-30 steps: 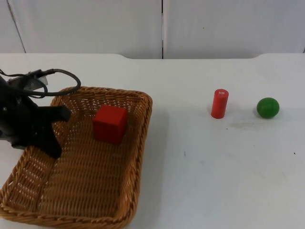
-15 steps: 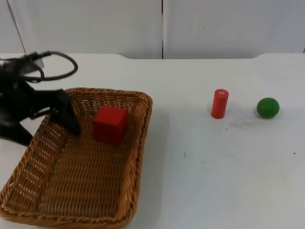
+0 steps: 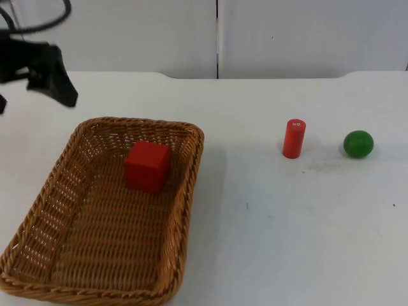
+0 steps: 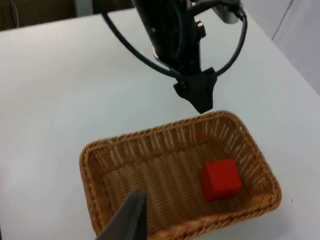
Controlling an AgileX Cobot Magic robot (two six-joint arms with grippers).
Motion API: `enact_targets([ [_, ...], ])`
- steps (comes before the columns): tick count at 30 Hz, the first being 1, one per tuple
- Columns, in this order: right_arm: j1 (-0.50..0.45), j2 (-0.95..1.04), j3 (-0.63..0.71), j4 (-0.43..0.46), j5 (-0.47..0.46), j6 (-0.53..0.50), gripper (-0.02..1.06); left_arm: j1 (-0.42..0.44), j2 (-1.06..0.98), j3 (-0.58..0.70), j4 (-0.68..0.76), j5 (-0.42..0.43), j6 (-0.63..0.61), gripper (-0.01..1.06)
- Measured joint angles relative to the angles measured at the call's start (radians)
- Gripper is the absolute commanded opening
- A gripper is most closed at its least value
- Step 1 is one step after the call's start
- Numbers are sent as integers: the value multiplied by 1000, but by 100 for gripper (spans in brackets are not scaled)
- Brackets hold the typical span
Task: Pick up the basket with the left hand and place the object to the left of the red cylinder into the basket with the right hand.
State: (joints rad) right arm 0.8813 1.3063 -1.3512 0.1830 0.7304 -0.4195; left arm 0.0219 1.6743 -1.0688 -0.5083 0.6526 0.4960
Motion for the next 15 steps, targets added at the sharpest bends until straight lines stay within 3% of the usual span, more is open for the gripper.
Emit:
enact_targets([
  [15, 0, -4, 22, 0, -61, 63, 105, 0, -344, 47, 14, 59, -8, 105],
])
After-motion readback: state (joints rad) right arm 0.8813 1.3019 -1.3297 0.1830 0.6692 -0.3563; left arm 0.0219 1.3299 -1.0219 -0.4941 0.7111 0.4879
